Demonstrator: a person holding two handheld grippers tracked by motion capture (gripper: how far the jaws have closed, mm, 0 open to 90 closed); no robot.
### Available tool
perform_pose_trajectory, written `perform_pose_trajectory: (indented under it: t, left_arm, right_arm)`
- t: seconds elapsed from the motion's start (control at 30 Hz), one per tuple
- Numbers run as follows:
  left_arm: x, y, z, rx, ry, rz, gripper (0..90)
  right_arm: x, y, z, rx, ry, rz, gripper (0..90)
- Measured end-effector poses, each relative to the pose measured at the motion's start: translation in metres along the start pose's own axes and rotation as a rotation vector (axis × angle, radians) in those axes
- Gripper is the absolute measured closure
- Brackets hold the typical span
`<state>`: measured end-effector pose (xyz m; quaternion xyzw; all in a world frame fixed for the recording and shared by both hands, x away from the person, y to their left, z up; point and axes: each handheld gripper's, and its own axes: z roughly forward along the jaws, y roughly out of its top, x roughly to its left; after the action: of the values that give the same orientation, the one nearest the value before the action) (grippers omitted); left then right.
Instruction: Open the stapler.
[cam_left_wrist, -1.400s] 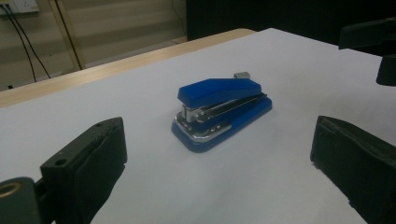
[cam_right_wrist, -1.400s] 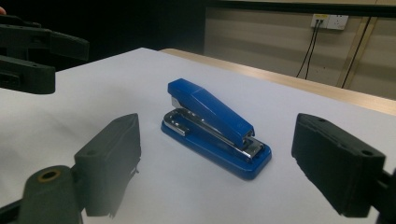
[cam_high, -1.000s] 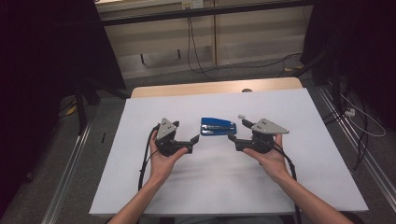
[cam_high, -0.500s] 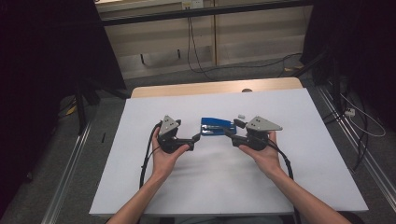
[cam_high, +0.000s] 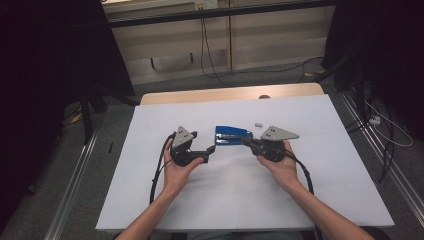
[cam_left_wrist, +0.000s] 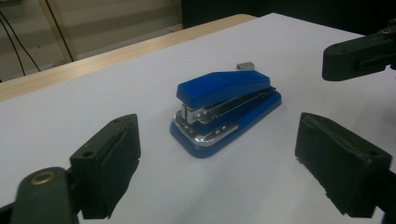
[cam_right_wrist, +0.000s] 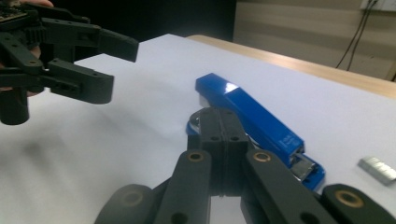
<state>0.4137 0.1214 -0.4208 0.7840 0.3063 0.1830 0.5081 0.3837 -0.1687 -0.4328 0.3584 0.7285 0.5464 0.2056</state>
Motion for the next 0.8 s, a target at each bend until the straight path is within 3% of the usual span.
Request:
perform_pose_trajectory:
  t: [0.17,0.37,0.5,0.53,0.6,0.67,0.7,0.8]
  left_arm:
    - [-0.0022,0.0008,-0.001,0.009,0.008,0.016,25.7]
    - [-0.0038,0.0007,-0.0007,0.011,-0.022,0.035,44.0]
    - [-0.0034,-0.0002,0.0004,0.016,-0.03,0.026,58.1]
    - [-0.0023,-0.0011,0.0012,-0.003,-0.038,0.002,63.0]
    - [-0.0022,-0.0008,0.0015,-0.012,-0.033,0.018,68.5]
    - [-0.0023,-0.0007,0.0018,-0.015,-0.039,0.018,71.1]
    - [-0.0023,-0.0006,0.0021,-0.015,-0.048,0.012,78.3]
    - [-0.0015,-0.0007,0.0036,-0.014,-0.056,0.008,84.5]
  right_arm:
    - [0.0014,-0.0005,0.0016,0.009,0.007,-0.009,90.0]
    - [0.0011,-0.0009,0.0027,0.012,0.014,-0.013,90.0]
    - [0.0012,-0.0014,0.0031,0.016,0.011,-0.027,90.0]
    - [0.0013,-0.0013,0.0032,0.018,0.013,-0.027,90.0]
    - [0.0016,-0.001,0.0033,0.02,0.016,-0.03,90.0]
    - [0.0017,-0.0009,0.0035,0.021,0.02,-0.031,90.0]
    - [0.0021,-0.0008,0.0041,0.045,-0.005,-0.037,90.0]
    - [0.0005,-0.001,0.0054,0.055,0.002,-0.023,90.0]
